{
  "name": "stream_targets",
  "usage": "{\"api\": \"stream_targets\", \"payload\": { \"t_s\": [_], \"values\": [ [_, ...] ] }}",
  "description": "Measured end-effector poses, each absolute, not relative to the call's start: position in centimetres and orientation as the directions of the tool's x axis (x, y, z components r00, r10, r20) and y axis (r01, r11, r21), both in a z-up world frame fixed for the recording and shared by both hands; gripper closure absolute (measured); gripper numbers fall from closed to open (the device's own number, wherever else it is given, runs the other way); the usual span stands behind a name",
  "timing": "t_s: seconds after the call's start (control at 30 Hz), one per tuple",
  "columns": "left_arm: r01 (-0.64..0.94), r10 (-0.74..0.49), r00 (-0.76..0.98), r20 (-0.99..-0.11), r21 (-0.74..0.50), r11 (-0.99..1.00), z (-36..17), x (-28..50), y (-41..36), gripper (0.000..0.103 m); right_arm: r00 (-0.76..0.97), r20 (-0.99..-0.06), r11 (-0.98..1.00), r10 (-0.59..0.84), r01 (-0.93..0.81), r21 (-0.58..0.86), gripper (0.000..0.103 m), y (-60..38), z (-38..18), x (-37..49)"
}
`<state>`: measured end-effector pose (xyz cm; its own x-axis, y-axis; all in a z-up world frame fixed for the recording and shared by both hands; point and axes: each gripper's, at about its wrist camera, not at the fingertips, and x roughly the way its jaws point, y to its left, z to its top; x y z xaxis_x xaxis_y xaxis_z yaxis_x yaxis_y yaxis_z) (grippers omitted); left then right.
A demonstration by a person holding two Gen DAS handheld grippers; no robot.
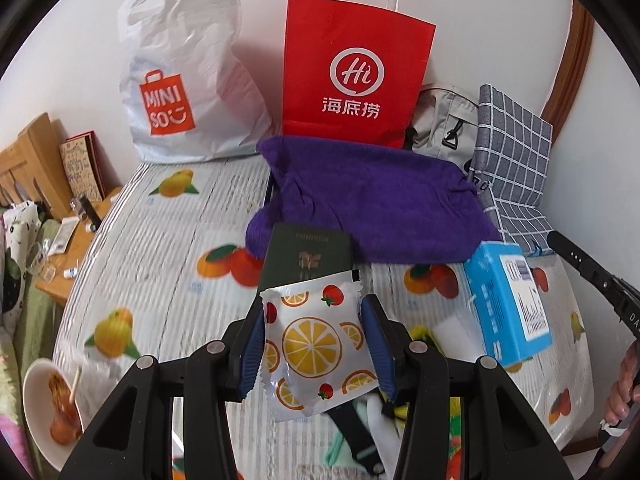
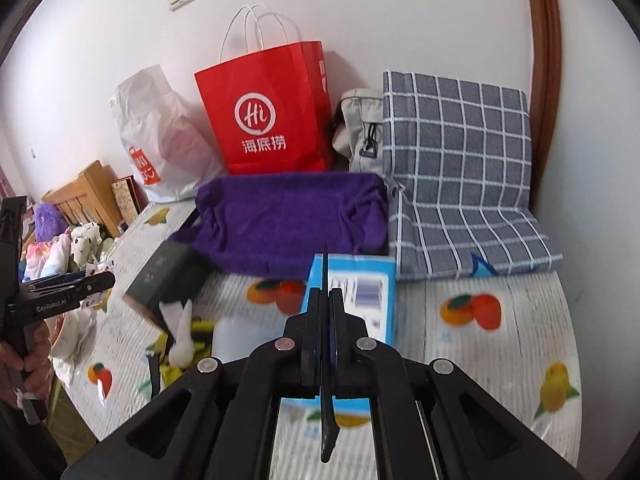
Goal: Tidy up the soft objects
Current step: 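Carry the sachet onto the purple towel and open the left gripper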
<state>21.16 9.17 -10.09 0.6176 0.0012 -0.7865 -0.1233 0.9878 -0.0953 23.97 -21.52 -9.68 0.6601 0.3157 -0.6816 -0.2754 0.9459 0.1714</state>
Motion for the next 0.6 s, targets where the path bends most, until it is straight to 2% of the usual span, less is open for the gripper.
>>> {"api": "stream_targets", "payload": {
  "t_s": [0.6],
  "values": [
    [-0.119, -0.014, 0.605, -0.796, -0.108, 0.987, -10.9, 31.9, 9.6, 0.059, 0.661, -0.663, 0.933, 0.352, -0.306, 0.191, 0.100, -19.2, -10.2, 34.9]
  ]
}}
